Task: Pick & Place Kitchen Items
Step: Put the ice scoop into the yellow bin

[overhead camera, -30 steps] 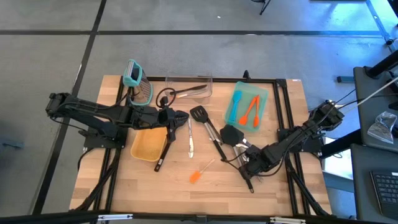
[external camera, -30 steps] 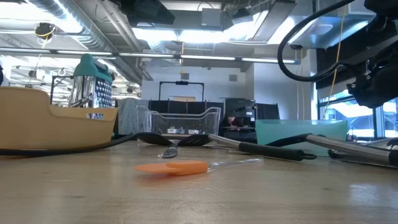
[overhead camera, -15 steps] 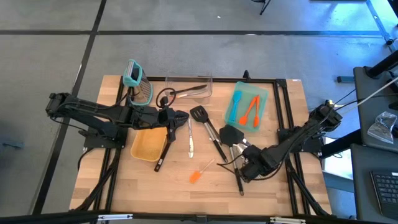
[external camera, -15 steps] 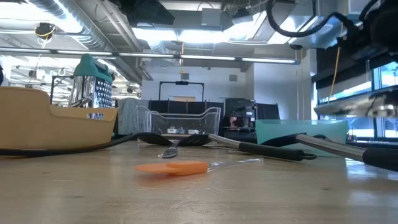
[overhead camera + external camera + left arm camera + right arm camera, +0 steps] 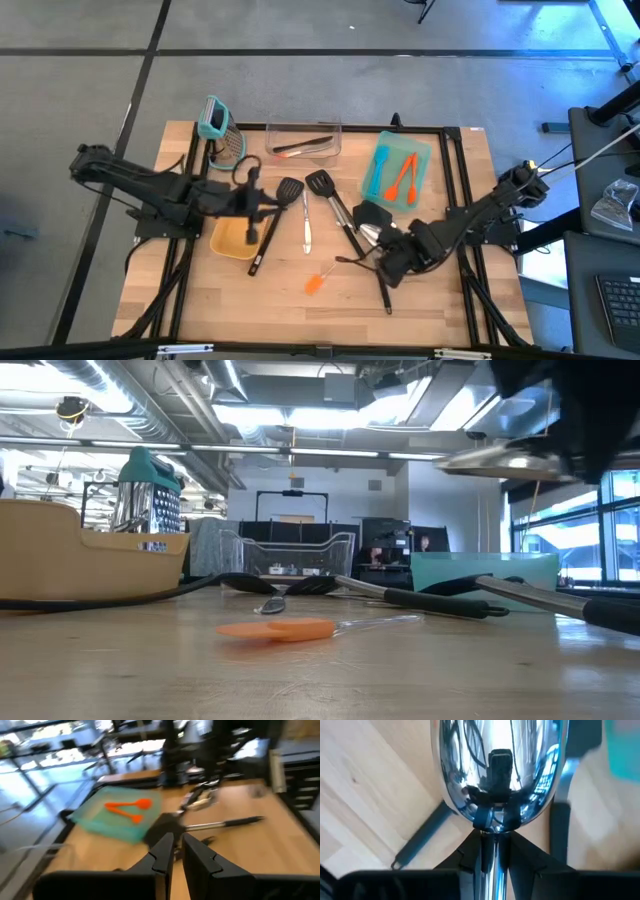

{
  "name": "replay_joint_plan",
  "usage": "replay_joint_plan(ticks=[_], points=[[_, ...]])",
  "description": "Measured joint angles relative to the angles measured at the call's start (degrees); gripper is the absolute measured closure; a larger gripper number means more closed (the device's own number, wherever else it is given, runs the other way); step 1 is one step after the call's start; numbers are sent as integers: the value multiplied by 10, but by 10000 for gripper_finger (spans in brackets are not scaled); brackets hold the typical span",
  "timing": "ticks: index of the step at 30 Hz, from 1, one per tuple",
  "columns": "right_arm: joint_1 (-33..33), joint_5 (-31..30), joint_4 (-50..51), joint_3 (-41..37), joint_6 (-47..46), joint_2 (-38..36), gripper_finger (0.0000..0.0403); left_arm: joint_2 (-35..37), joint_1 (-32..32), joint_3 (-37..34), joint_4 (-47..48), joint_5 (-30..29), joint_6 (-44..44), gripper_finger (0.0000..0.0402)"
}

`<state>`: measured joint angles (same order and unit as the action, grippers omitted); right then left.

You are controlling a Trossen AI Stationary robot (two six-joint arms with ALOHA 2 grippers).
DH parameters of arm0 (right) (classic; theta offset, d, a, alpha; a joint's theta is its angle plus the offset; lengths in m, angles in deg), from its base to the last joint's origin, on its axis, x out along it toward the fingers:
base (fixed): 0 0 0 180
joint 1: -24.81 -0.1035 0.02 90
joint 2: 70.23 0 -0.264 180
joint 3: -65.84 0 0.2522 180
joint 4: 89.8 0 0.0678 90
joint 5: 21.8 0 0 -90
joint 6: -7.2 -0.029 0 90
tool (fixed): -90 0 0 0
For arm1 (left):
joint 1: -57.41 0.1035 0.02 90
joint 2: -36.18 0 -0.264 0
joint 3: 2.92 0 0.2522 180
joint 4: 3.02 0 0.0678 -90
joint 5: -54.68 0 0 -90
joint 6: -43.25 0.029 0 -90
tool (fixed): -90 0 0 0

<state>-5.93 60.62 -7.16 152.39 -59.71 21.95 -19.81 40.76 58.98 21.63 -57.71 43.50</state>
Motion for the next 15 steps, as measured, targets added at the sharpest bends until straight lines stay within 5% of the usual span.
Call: replay_joint_plan(ticks=[8, 15], points=[[86, -8, -48, 0, 176, 0, 338, 19, -99, -18, 4, -16, -54, 370], [160, -10, -128, 0, 317, 0, 338, 2, -171, -18, 15, -118, -133, 371]])
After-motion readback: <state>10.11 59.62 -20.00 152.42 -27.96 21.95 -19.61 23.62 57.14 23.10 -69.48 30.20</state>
